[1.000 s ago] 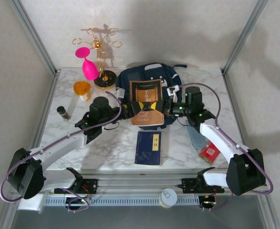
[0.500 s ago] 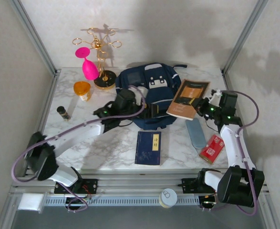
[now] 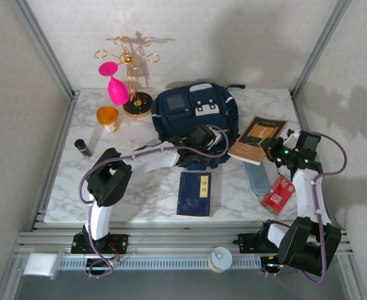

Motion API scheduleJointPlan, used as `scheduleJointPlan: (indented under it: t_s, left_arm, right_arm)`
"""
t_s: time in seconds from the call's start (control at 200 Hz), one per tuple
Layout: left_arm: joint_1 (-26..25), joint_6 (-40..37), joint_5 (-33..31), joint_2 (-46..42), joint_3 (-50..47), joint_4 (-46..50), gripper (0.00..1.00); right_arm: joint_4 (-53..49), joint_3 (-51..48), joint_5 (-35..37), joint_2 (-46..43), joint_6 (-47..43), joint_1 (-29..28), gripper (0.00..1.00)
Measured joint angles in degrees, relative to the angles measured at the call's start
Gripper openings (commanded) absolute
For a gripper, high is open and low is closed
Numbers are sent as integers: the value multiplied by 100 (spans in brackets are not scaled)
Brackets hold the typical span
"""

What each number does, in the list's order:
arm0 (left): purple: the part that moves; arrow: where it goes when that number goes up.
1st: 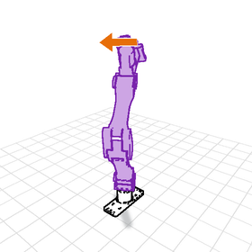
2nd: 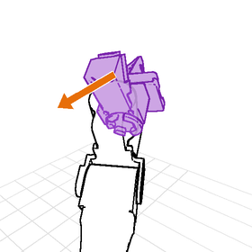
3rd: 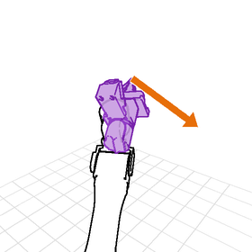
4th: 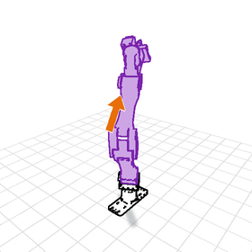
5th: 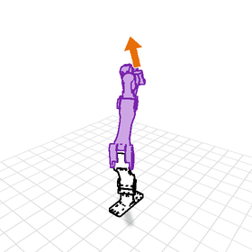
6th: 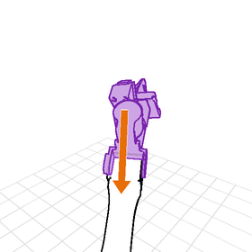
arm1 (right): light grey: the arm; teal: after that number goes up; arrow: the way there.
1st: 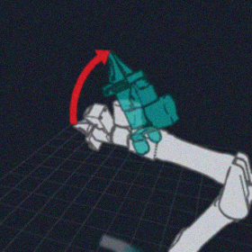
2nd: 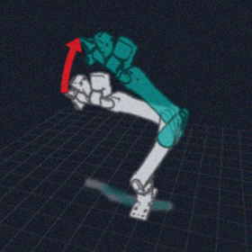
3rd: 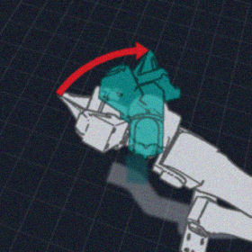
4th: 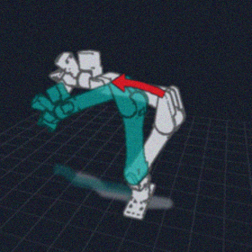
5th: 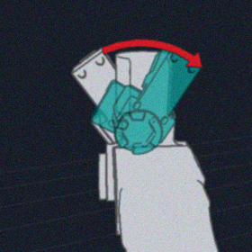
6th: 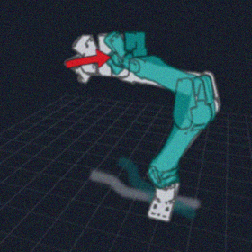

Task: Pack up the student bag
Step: Open the student bag at the center of the table.

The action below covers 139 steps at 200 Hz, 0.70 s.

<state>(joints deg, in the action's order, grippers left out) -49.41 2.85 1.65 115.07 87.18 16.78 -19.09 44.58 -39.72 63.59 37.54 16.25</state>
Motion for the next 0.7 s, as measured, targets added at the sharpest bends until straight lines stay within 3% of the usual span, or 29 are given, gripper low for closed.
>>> scheduleJointPlan:
  t_s: [0.23,0.551,0.696]
  left_arm:
    - [11,-411,-44,623,555,98,61]
    - [127,-645,28,872,957,328,19]
    - [245,-723,44,872,1019,372,9]
  right_arm:
    - [87,-63,-138,17,13,109,0]
    - [173,-284,-197,85,13,188,0]
    - [192,-284,-229,85,13,188,0]
